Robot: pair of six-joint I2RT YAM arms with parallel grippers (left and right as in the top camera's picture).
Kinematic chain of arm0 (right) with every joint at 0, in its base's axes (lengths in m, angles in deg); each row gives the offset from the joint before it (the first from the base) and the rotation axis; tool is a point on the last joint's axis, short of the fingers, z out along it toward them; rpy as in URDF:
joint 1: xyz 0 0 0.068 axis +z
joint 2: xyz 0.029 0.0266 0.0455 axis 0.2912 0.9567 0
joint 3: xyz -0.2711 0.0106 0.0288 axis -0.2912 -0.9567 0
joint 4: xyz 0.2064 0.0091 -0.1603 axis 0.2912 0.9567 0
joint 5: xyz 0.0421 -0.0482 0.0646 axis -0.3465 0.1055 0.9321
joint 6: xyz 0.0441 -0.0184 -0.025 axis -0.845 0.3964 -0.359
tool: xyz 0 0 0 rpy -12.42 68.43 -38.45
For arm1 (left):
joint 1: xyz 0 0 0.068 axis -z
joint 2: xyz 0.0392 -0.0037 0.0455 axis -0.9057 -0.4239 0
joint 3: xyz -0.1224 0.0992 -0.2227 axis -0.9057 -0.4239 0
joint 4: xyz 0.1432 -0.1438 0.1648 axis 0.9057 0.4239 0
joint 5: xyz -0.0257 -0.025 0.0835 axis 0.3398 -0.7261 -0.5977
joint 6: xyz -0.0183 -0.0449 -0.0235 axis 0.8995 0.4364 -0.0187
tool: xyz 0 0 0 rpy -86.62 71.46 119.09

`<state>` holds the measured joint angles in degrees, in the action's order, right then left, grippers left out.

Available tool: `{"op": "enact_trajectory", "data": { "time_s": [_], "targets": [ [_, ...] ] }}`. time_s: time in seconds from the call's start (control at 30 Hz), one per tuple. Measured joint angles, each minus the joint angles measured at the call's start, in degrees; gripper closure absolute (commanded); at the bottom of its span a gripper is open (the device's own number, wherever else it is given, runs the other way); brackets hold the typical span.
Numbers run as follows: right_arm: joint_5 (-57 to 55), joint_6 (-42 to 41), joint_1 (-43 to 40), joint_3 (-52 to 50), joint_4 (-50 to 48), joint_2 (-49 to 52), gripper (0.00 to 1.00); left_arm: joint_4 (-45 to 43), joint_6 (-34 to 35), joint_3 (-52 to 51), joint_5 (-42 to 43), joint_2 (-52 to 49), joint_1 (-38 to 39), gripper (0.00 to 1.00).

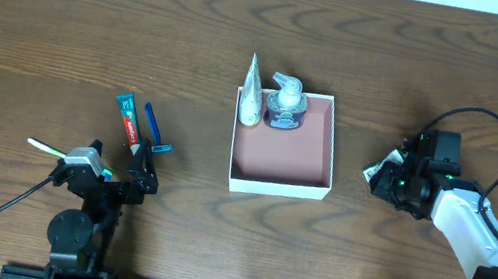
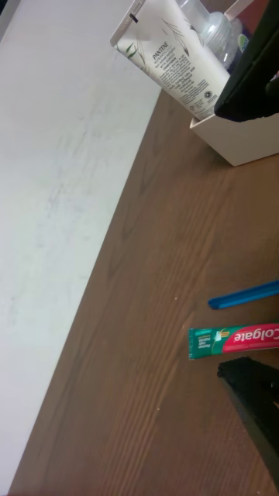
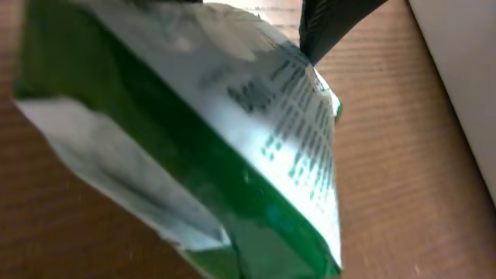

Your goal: Pack container

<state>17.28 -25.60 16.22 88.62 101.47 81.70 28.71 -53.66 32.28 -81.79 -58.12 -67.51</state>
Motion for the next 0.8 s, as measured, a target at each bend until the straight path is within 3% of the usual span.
{"op": "enact_trajectory", "data": {
  "time_s": [0.23,0.3,0.47,0.67,0.8],
  "targets": [
    [1.4,0.5,0.0,-0.3,2.0,0.5,0.65,0.0,0.0,0.0,0.0,0.0,0.0,0.02],
    [1.9,0.4,0.0,-0.3,2.8,0.7,0.53,0.0,0.0,0.0,0.0,0.0,0.0,0.02],
    [2.5,1.1,0.0,1.9,7.0,0.7,0.41,0.0,0.0,0.0,0.0,0.0,0.0,0.02],
    [0.4,1.1,0.0,11.5,12.6,0.7,0.39,0.0,0.0,0.0,0.0,0.0,0.0,0.02],
    [-5.8,-5.3,0.0,16.4,16.8,0.7,0.37,0.0,0.0,0.0,0.0,0.0,0.0,0.02]
  ]
}}
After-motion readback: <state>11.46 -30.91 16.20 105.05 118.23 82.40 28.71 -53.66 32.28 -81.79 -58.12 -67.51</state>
